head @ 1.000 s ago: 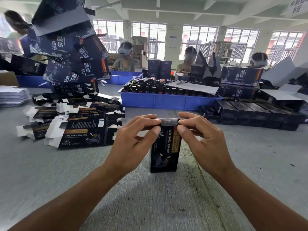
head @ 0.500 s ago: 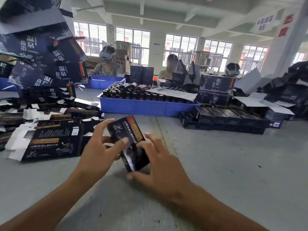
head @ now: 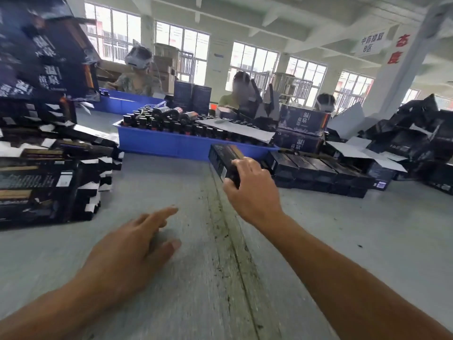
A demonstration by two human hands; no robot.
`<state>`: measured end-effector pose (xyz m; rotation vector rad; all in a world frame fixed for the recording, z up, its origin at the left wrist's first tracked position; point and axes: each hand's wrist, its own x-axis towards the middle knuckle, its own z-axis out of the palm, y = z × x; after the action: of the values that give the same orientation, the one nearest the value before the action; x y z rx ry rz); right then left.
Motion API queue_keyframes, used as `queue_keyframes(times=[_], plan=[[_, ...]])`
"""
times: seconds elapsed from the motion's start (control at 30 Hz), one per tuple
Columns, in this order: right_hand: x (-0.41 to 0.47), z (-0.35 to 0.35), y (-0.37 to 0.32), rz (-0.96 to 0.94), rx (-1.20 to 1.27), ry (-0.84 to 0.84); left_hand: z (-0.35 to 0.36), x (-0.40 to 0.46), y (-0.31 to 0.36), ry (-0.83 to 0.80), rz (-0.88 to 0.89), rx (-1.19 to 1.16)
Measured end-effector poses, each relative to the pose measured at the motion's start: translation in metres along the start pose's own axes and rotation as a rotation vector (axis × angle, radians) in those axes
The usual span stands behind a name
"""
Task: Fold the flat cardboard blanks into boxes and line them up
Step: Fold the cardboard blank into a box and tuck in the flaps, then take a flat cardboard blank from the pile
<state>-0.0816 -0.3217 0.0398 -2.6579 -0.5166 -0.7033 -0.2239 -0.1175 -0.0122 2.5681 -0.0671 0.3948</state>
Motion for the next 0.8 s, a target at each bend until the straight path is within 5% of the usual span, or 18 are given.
queue_keyframes(times=[0.1,0.2,0.43,0.6,0.8], plan=[[0.047,0.003,0.042,0.106,-0.093,-0.009,0.008,0.001,0.002,-0.001,0.211,0.321],[0.077,0.012,0.069,0.149,-0.165,-0.006,0.012,0.006,-0.003,0.164,0.326,0.296],[0.114,0.047,0.104,0.227,-0.285,-0.032,0.029,0.023,-0.024,0.244,0.504,0.257],[0.122,0.056,0.120,0.296,-0.329,-0.161,0.027,0.022,-0.020,0.235,0.470,0.329],[0.093,0.063,0.097,0.045,-0.207,-0.011,0.015,0.010,-0.002,0.085,0.277,0.333]])
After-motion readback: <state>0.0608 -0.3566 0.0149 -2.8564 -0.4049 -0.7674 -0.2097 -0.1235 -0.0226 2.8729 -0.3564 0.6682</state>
